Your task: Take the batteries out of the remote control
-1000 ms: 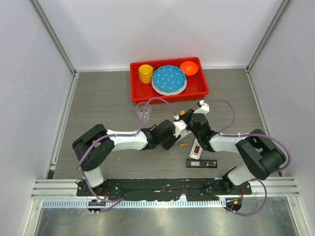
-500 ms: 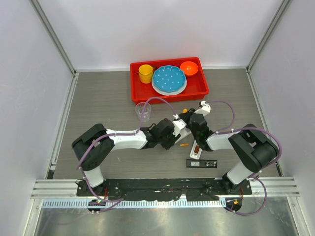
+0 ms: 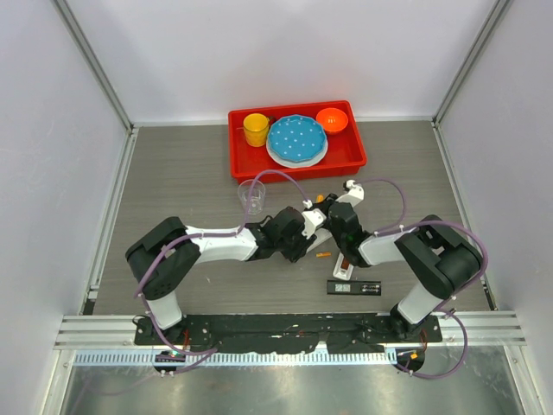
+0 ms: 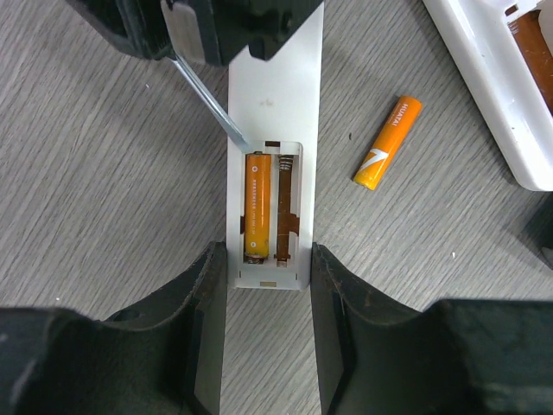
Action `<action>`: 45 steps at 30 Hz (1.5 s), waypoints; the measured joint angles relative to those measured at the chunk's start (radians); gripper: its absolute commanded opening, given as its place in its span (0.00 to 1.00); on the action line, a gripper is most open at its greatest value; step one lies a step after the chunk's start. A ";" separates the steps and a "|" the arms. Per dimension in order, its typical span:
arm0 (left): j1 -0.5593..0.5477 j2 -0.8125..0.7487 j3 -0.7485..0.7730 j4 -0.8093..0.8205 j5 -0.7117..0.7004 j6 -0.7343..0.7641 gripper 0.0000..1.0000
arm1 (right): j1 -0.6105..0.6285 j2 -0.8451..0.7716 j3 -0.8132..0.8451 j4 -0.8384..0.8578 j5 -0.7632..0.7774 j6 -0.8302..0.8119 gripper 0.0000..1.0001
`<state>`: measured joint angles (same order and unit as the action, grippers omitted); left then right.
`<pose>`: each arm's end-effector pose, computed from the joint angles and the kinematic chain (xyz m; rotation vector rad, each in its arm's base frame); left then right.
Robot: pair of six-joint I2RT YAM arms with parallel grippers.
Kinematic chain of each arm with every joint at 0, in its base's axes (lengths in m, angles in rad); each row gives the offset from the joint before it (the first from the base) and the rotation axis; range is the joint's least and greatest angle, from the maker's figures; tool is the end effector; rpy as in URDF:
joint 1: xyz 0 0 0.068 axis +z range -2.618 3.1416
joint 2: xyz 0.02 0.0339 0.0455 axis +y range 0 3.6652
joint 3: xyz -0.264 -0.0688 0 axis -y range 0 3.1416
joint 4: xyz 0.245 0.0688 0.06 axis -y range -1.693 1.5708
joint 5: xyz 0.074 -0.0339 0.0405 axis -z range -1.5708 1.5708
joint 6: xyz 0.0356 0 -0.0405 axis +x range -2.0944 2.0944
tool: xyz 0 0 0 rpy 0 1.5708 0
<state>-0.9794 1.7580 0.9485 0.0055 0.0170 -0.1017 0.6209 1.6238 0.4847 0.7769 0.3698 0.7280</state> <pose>0.1989 -0.2972 0.1580 1.0449 2.2065 -0.5246 0.2444 0.1590 0.1417 0.3523 1.9143 0.5503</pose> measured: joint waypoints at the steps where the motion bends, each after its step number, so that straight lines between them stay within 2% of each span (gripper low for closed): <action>1: 0.001 0.000 0.000 0.000 0.002 0.000 0.00 | 0.003 0.000 0.000 -0.001 0.000 0.000 0.01; 25: 0.009 0.000 0.000 0.002 0.023 -0.004 0.00 | 0.028 -0.032 -0.040 0.013 0.074 -0.015 0.01; 45: 0.012 0.000 0.000 0.002 0.030 -0.011 0.00 | 0.028 0.011 -0.043 0.038 0.010 0.027 0.01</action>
<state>-0.9676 1.7580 0.9485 0.0074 0.0467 -0.1123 0.6487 1.6344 0.4419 0.8150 0.3801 0.7547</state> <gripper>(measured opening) 0.407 0.260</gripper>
